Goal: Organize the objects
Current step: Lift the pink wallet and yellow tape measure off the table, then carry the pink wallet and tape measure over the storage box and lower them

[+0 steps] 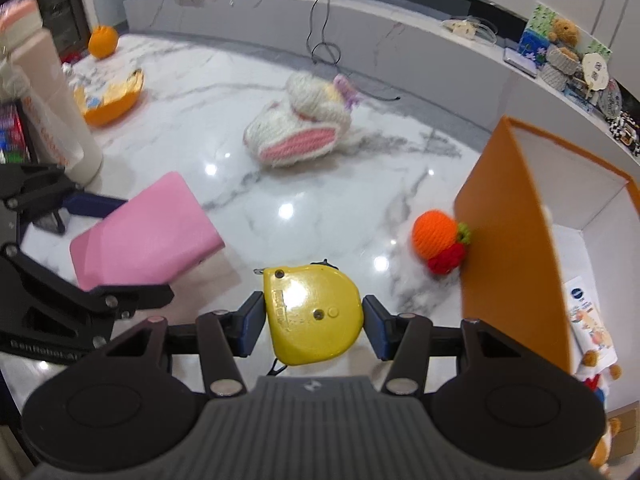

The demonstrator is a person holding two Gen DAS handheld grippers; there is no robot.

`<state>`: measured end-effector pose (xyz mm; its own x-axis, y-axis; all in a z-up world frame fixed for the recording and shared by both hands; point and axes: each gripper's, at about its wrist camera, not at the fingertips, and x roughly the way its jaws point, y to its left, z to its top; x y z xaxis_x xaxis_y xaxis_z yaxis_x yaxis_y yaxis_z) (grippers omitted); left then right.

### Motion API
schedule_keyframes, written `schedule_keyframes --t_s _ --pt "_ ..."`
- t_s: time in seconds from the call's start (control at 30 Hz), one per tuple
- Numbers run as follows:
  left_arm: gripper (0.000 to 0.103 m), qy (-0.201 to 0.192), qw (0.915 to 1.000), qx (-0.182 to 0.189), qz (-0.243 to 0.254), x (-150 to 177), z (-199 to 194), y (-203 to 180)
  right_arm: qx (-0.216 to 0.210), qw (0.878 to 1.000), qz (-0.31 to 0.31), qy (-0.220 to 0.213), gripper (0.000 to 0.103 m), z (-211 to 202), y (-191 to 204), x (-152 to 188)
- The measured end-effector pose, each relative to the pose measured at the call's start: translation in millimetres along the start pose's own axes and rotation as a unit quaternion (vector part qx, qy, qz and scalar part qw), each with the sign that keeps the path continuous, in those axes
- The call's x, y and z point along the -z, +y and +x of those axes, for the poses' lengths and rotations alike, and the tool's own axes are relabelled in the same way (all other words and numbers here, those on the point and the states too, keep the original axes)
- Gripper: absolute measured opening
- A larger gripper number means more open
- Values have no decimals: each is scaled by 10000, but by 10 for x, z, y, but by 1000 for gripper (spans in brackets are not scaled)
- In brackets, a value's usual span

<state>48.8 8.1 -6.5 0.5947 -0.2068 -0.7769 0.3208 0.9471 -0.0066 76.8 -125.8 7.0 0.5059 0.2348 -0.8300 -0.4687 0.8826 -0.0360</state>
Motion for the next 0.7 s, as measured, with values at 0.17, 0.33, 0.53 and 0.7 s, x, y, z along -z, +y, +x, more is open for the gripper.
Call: schedule_keyframes --t_s 0.17,0.33,0.53,0.7 --pt "92 -150 9998 -59 126 -112 -96 -26 53 9994 213 -273 55 -188 -134 -70" --pt "92 -46 9997 -245 42 -119 -122 28 78 9979 425 -487 55 -334 -278 -112" --pt "92 -107 9994 -321 -28 -274 -275 -54 78 9938 724 -841 55 -581 -479 -131" --pt "92 -310 9986 -406 148 -527 -439 -264 123 9902 921 -1045 55 -746 -701 -37"
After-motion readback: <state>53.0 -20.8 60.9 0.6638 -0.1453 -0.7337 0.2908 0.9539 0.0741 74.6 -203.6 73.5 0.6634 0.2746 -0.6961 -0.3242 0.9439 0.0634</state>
